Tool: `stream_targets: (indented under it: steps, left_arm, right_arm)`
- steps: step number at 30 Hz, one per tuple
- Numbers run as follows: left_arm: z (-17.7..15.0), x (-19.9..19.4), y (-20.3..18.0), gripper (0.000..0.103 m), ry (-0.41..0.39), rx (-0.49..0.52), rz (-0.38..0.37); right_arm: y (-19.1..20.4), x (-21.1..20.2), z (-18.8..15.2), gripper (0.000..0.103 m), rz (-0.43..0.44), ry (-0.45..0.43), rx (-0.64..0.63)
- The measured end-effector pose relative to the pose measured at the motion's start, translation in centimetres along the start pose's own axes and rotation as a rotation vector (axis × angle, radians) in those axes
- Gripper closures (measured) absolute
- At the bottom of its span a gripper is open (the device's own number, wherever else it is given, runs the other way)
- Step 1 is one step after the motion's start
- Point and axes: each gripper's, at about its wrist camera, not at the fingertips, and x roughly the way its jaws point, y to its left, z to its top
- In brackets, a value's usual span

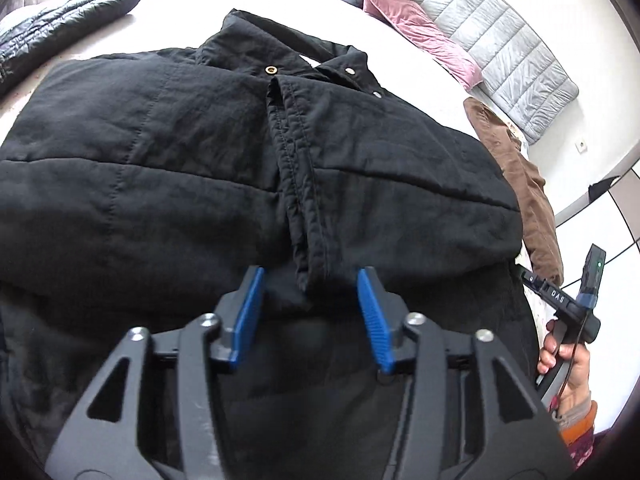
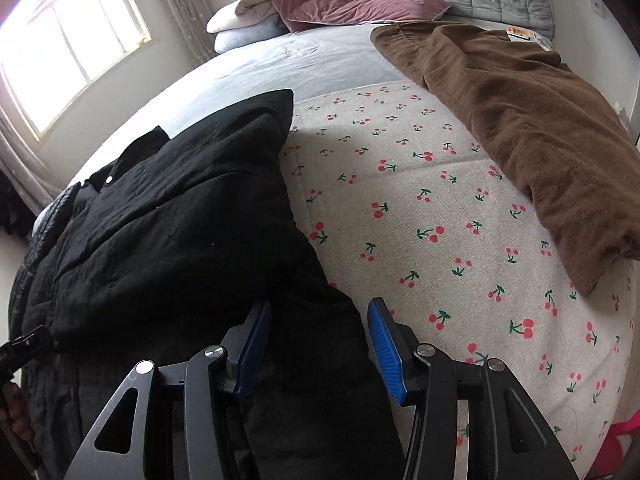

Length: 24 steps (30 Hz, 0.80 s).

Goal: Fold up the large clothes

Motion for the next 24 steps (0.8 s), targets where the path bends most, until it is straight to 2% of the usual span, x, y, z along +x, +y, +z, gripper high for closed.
stream_targets:
  steps: [2,4,8,10,14,17,20,24]
  left_arm:
    - [-1.2,-2.5,-0.1,0.035,-0.013,0.044,0.014]
    - [-2.7,-5.0,0.0,0.03,-0.024,0.085,0.039]
    - [-6.2,-9.6,0.6,0.026,-0.036,0.148,0.076]
    - [-8.2,-12.0,1.2,0.025,-0.036,0.159,0.088]
    - [-11.2,-15.4,1.7,0.015,-0.044,0.177,0.121]
    - [-13.6,-17.5,2.6,0.008,-0.025,0.178,0.155]
    - [-15.5,-19.1,4.3,0.007,0.018,0.157,0.18]
    - [-17.8,-20.8,6.9,0.007,0.037,0.156,0.244]
  right_arm:
    - [0.2,-2.1,-0.5,0.052,0.066,0.012,-0.013]
    - [0.6,-4.6,-1.2,0.052,0.1,0.018,-0.039]
    - [1.2,-10.0,-3.5,0.047,0.122,0.035,-0.113]
    - [1.1,-12.5,-5.0,0.041,0.145,0.034,-0.135]
    - [-0.2,-16.5,-8.3,0.029,0.194,0.028,-0.146]
    - [-1.0,-17.7,-10.9,0.023,0.197,0.048,-0.153]
    - [-1.8,-17.8,-13.2,0.023,0.168,0.084,-0.164]
    - [-3.8,-17.6,-15.7,0.022,0.198,0.108,-0.128]
